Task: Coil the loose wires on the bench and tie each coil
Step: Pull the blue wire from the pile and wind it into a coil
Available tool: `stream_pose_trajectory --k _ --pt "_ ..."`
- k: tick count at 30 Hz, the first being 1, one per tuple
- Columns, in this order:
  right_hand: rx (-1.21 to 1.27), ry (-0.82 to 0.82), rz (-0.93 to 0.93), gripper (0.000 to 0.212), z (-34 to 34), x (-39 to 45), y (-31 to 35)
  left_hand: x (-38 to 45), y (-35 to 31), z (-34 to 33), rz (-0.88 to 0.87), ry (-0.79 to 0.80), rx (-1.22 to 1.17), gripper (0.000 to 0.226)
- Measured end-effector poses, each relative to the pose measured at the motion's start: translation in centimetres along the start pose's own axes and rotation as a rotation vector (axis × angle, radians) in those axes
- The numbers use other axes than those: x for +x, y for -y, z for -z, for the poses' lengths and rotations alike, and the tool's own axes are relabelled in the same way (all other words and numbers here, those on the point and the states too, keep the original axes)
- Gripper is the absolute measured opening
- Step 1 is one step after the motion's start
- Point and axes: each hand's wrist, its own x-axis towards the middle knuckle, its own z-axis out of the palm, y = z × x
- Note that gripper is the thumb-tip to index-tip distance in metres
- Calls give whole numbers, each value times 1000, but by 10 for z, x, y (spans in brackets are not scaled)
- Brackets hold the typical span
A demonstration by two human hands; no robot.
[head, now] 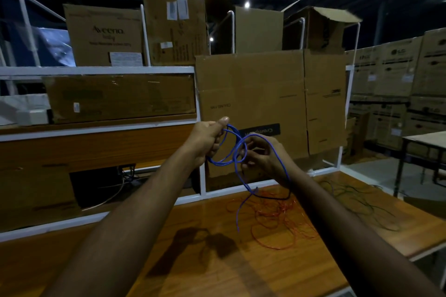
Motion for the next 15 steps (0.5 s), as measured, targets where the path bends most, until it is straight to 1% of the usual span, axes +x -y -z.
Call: stream_pose_trajectory --k 3,8,10,13,15 --pt "194 6 -63 5 -3 1 1 1 2 0 7 -18 0 39" --pt "376 141 -199 7 0 -5 8 6 6 0 2 -18 30 35" --pt "452 150 -273 19 2 -8 10 8 8 -1 -10 -53 46 35" --pt "651 99 -416 42 8 -8 12 9 7 -2 -19 -120 78 33" --pt "616 105 -400 54 13 -8 14 9 7 -2 -27 -133 107 35"
